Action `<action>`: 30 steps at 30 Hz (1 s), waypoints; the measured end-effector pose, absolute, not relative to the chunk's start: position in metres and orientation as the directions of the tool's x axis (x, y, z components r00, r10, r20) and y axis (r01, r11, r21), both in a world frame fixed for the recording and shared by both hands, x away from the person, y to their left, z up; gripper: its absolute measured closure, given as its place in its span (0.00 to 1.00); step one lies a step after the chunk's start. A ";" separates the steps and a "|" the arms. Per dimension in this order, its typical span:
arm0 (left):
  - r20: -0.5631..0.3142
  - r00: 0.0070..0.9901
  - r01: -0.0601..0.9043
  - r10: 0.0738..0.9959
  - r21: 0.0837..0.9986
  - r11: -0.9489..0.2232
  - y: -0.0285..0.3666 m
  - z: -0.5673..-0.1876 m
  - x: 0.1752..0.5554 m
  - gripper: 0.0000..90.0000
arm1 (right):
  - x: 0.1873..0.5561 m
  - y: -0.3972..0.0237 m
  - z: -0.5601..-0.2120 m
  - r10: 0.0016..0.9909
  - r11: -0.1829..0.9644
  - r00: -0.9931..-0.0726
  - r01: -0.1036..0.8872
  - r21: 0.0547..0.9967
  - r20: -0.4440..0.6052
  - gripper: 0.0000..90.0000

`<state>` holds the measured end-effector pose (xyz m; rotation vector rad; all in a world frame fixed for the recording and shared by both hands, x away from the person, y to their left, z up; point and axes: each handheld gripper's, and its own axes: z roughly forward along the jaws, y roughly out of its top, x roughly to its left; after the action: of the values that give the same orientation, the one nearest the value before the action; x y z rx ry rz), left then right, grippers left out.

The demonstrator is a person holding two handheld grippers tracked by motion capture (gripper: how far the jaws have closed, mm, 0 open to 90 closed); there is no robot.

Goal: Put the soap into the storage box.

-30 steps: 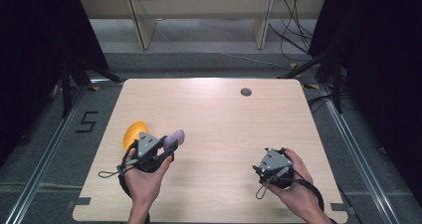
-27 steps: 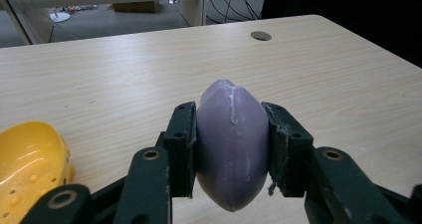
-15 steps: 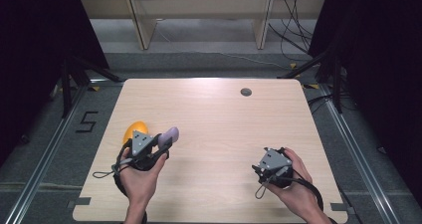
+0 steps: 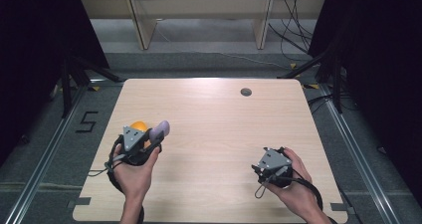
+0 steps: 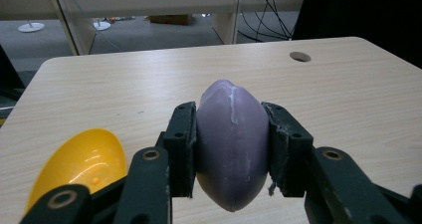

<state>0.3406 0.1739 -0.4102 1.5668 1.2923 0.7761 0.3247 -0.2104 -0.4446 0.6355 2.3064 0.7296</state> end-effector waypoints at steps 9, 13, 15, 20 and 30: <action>-0.087 0.200 0.363 0.976 0.932 0.009 0.183 -0.407 0.346 0.66 | 0.325 -0.211 -0.444 0.595 0.732 -0.683 0.241 0.638 -0.424 0.37; -0.085 0.187 0.357 0.979 0.934 0.013 0.186 -0.406 0.349 0.66 | 0.325 -0.211 -0.444 0.594 0.732 -0.683 0.239 0.638 -0.425 0.37; -0.085 0.180 0.358 0.980 0.934 0.015 0.187 -0.406 0.351 0.66 | 0.325 -0.211 -0.444 0.591 0.734 -0.689 0.242 0.635 -0.420 0.37; -0.081 0.165 0.360 0.983 0.933 0.017 0.191 -0.406 0.354 0.66 | 0.325 -0.210 -0.445 0.602 0.726 -0.683 0.253 0.639 -0.414 0.37; -0.072 0.131 0.359 0.989 0.933 0.021 0.197 -0.407 0.363 0.66 | 0.325 -0.210 -0.445 0.602 0.726 -0.684 0.252 0.640 -0.413 0.37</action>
<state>0.3630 0.1973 -0.4072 1.4969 1.3791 0.8720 0.3249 -0.2104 -0.4448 0.6436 2.3047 0.7331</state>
